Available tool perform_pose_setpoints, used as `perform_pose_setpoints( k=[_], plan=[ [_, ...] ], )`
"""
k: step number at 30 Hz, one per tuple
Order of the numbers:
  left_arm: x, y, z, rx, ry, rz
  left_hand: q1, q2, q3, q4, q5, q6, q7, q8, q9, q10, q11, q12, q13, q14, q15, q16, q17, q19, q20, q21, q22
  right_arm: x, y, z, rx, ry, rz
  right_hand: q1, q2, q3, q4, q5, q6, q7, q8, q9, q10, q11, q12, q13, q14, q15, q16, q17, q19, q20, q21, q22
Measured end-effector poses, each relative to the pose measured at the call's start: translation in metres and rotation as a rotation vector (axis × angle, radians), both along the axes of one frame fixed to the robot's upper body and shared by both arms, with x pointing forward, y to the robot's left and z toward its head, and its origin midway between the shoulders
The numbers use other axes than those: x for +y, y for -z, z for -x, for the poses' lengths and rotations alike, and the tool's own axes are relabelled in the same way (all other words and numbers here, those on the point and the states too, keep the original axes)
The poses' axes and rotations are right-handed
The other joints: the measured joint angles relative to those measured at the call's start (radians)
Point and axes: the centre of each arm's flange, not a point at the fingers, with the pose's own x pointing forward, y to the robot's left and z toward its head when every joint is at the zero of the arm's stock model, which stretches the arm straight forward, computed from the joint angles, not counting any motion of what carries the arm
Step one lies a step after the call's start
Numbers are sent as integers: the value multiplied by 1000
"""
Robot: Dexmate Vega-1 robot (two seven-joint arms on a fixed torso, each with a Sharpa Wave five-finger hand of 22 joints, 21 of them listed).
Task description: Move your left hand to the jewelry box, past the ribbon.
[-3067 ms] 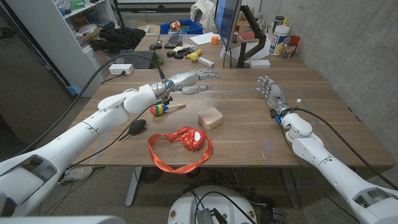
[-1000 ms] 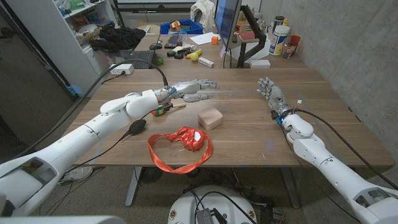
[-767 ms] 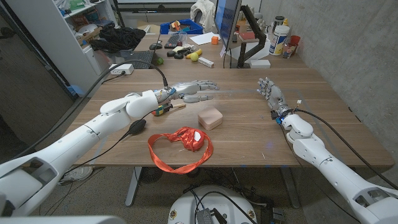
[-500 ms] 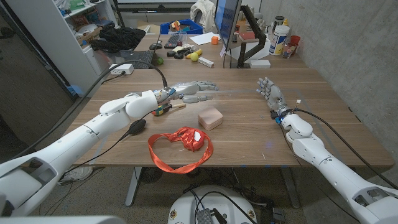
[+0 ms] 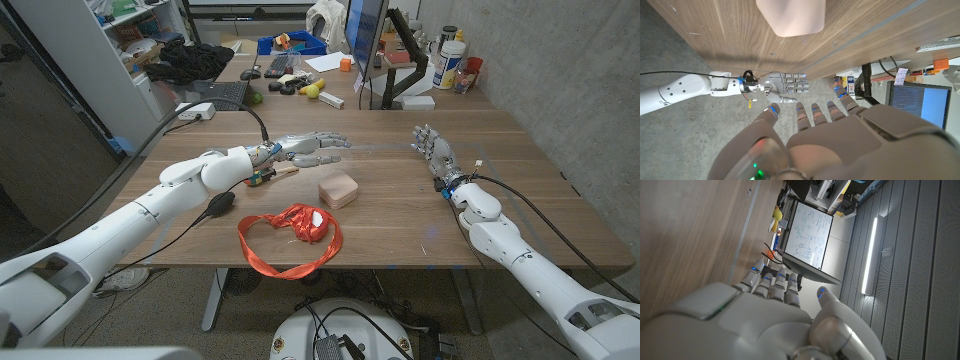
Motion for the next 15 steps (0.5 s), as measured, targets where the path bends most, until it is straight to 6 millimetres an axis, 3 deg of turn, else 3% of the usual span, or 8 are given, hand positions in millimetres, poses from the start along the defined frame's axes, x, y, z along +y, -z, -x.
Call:
perform_pose_setpoints(
  k=[15],
  plan=[
    [1, 4, -1, 10, -5, -14, 0, 0, 0, 0, 7, 4, -4, 0, 0, 0, 0, 0, 0, 0, 0, 0, 0, 0, 0, -4, 0, 0, 0, 0, 2, 1, 0, 0, 0, 0, 0, 0, 0, 0, 0, 0, 0, 0, 0, 0, 0, 0, 0, 0, 0, 0, -4, 0]
  ],
)
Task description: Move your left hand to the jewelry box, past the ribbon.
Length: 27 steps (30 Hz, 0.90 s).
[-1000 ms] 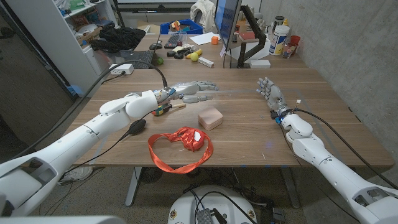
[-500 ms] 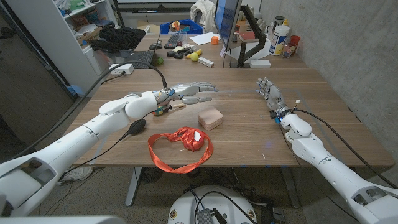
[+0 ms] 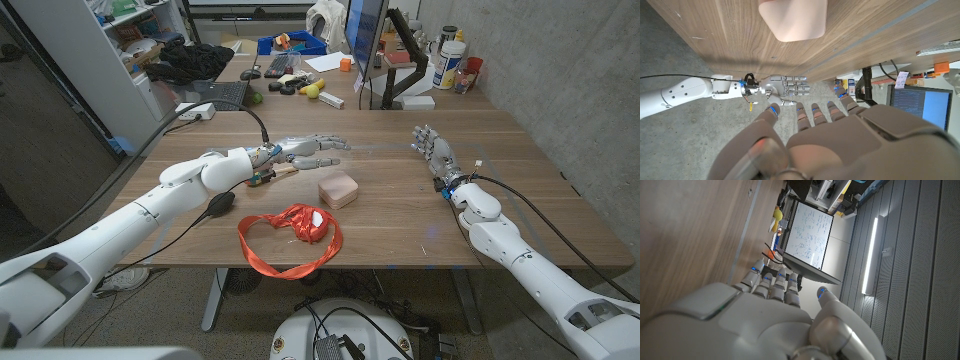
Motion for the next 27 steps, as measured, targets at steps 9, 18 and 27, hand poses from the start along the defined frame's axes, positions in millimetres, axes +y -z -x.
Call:
perform_pose_setpoints(
  k=[9, 18, 27],
  plan=[
    [0, 1, 0, 3, -5, -8, 0, 0, 0, 0, 0, 0, 0, 1, 0, 4, -4, 0, 0, 0, 0, 0, 0, 4, -4, 0, 0, 0, 0, 0, 1, 0, 0, 0, 0, 0, 0, 0, 0, 0, 0, 0, 0, 0, 0, 0, 0, 0, 0, 0, 2, -2, -4, 0],
    [0, 4, 0, 11, -9, -13, 0, 0, -3, -3, 0, 0, 0, 1, 0, 6, -5, 0, 0, 0, 0, 0, 0, 4, -4, 0, 0, -1, 2, 0, 3, 0, 0, 0, 0, -3, 3, 0, 0, 0, 0, 0, 0, 0, 0, 0, 0, 0, 0, 0, 2, -2, -7, 0],
    [-2, 8, -1, 21, -12, -24, 0, 0, -3, -3, 0, 0, 0, 1, 0, 6, -5, 0, 0, 0, 0, 0, 0, 3, -3, 0, 0, -2, 3, 0, 5, -1, -1, 0, 0, -3, 3, 0, 0, 0, 0, 0, 0, 0, 0, 0, 0, 0, 0, 0, 7, 4, -11, 0]
  ],
)
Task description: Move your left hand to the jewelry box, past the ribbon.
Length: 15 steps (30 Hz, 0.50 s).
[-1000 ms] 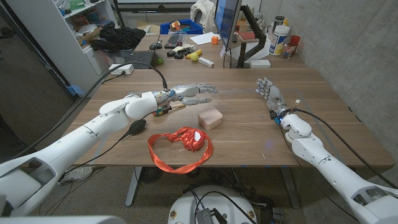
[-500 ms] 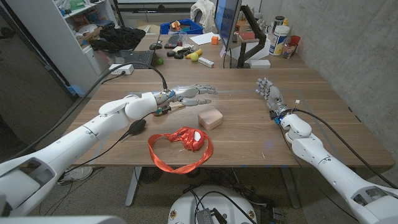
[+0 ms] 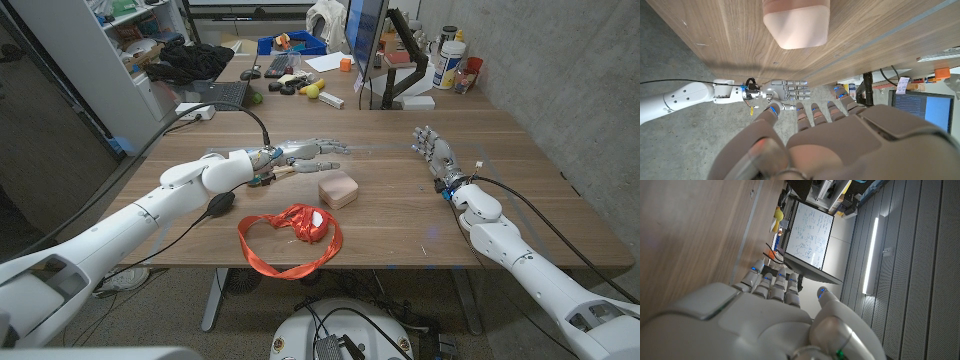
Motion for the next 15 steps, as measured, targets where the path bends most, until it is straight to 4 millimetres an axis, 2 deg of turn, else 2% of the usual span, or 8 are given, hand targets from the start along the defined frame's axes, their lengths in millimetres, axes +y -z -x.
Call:
perform_pose_setpoints(
  k=[15],
  plan=[
    [-2, 4, -1, 14, -2, -11, 0, 0, 0, 0, 0, 4, 4, 0, 0, 0, 0, 0, 0, 0, 0, 0, 0, 0, 0, -4, 0, -1, 2, 0, 3, -1, -1, 0, 0, 0, 0, 0, 0, 0, 0, 0, 0, 0, 0, 0, 0, 0, 0, 0, 0, 0, -4, 0]
  ],
)
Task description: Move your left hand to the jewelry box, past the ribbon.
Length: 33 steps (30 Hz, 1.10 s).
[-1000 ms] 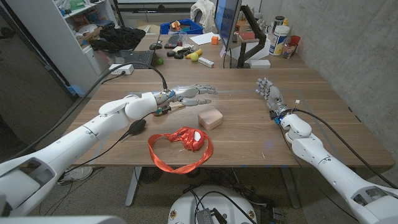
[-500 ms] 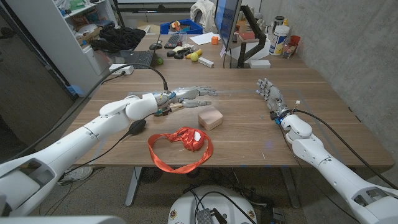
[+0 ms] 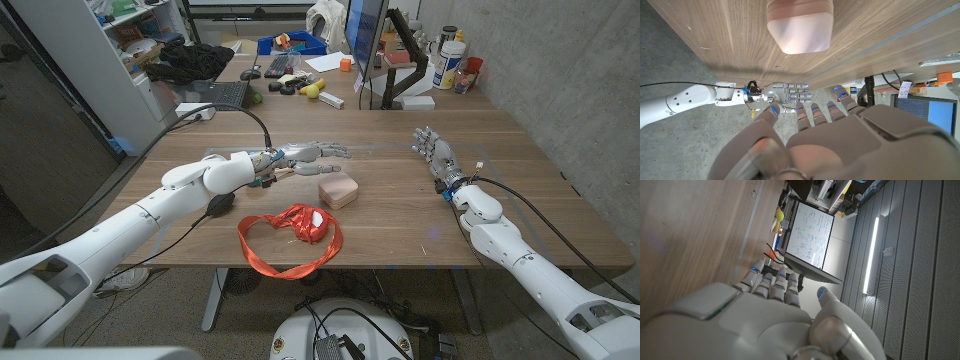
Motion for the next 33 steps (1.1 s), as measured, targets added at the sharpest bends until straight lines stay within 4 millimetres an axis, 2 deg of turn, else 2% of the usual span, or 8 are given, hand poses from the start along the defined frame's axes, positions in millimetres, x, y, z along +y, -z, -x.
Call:
perform_pose_setpoints(
  k=[33],
  plan=[
    [4, 7, -4, 30, -18, -23, 0, 0, 0, 0, 0, 4, 4, 0, 0, 5, 5, 0, 0, 0, 0, 0, 0, 0, 0, -4, 0, 2, 0, -2, 3, -2, 6, 0, 0, 0, 0, 0, 0, 0, 0, 0, 0, 0, 0, 0, 0, 0, 0, 0, 5, -6, -4, 0]
  ],
)
